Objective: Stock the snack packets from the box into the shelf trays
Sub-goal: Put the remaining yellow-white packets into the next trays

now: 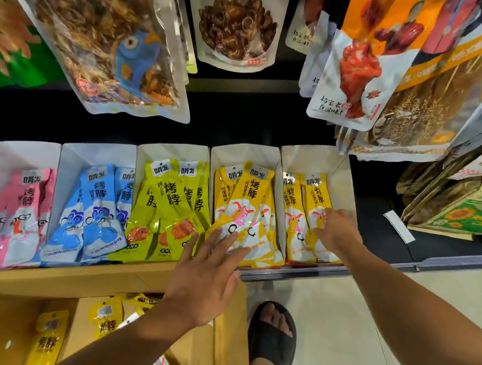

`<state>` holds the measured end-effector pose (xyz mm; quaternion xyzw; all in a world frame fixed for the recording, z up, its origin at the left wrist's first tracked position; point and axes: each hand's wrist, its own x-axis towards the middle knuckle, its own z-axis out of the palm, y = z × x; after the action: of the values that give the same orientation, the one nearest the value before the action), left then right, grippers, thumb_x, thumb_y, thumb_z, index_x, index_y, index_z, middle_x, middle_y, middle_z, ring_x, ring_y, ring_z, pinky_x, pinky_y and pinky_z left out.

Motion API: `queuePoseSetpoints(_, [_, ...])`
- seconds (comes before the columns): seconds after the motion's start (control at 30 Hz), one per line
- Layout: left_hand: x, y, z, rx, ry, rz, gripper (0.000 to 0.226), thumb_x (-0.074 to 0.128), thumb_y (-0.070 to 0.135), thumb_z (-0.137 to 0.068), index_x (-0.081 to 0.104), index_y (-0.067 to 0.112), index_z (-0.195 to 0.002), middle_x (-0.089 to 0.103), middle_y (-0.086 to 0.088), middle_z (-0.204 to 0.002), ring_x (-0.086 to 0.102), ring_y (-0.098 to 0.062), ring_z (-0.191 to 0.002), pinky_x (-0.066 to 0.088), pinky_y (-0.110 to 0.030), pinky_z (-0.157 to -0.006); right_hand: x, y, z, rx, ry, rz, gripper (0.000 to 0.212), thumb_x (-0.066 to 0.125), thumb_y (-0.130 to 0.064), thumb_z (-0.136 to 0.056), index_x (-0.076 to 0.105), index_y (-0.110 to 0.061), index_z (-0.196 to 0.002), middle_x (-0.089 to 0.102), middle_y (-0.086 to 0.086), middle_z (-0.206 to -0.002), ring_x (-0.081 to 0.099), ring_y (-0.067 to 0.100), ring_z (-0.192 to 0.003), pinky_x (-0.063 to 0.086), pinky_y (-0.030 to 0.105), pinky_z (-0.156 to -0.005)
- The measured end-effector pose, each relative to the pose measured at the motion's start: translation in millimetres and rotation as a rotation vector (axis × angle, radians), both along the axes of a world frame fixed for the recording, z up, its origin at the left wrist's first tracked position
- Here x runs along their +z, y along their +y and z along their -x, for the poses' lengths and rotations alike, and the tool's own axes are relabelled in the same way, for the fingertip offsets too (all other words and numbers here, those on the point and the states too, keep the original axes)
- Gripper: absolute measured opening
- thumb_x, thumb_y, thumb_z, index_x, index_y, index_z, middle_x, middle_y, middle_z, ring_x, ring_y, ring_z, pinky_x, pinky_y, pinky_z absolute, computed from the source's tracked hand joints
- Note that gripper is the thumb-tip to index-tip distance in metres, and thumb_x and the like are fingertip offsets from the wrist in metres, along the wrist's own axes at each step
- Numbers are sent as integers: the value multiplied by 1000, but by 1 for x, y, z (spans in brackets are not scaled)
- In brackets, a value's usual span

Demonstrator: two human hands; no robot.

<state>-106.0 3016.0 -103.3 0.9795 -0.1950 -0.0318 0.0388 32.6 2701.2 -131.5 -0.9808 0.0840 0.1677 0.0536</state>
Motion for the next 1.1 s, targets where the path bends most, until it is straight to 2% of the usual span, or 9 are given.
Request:
queuePoseSetpoints(0.23, [-2, 3, 1, -12, 39, 25, 50, 29, 48, -104, 44, 37, -151, 38, 4, -163, 28, -27, -155, 28, -60, -120, 24, 6, 14, -49, 35, -91, 60, 63, -42, -94, 45, -9, -141, 52, 16, -133, 51, 33, -120, 47, 43, -99])
queuePoseSetpoints(0.43, [10, 14, 4, -52, 193, 68, 71, 12, 67, -97, 25, 38, -160, 10, 8, -172, -6, -19, -159, 2, -55, -126, 70, 41, 32, 112, 72, -73, 71, 54, -59, -93, 43, -13, -146, 45, 15, -147, 48, 34, -130, 45, 46, -105])
queuePoseSetpoints(0.57, [36, 40, 20, 17, 208, 22, 79, -1, 72, -88, 14, 45, -160, -4, 10, -172, -11, -21, -159, -7, -56, -126, 117, 80, 51, 254, 29, -104, 67, 53, -55, -94, 44, -12, -145, 44, 15, -148, 39, 34, -137, 39, 47, -109])
queuePoseSetpoints(0.7, [62, 75, 49, 16, 199, 11, 77, -1, 71, -88, 12, 48, -160, -9, 11, -171, -14, -21, -158, -13, -56, -124, 150, 125, 82, 339, 0, -134, 70, 57, -54, -93, 41, -17, -149, 37, 13, -153, 33, 34, -142, 37, 45, -110])
queuePoseSetpoints(0.77, [76, 94, 65, 41, 195, -18, 74, 1, 70, -90, 12, 47, -160, -9, 9, -171, -11, -23, -159, -10, -59, -125, 163, 148, 97, 387, 1, -147, 73, 58, -55, -92, 36, -20, -152, 32, 11, -157, 28, 34, -145, 34, 47, -115])
queuePoseSetpoints(0.83, [85, 114, 84, 59, 168, -35, 65, 14, 66, -99, 14, 43, -160, -3, 5, -173, -6, -27, -159, -4, -61, -125, 171, 170, 112, 417, 0, -155, 72, 57, -54, -92, 35, -22, -153, 29, 7, -159, 26, 32, -146, 32, 46, -116])
queuePoseSetpoints(0.9, [90, 135, 106, 75, 121, 0, 63, 26, 63, -102, 17, 42, -161, 9, 3, -172, 6, -29, -159, 3, -62, -124, 175, 195, 129, 413, -5, -176, 72, 56, -55, -93, 34, -23, -154, 27, 6, -159, 27, 32, -145, 34, 47, -115])
queuePoseSetpoints(1.0, [91, 169, 139, 90, 83, 16, 64, 30, 63, -101, 24, 40, -160, 26, 0, -169, 23, -33, -155, 16, -64, -121, 175, 235, 155, 396, -25, -251, 73, 58, -55, -92, 36, -21, -153, 28, 9, -159, 28, 33, -146, 33, 45, -116])
queuePoseSetpoints(1.1, [88, 206, 176, 127, 51, 0, 60, 27, 63, -103, 28, 40, -158, 23, 0, -170, 19, -31, -157, 12, -64, -124, 163, 270, 183, 363, -29, -327, 75, 58, -59, -89, 38, -23, -151, 29, 7, -160, 30, 32, -146, 35, 47, -115])
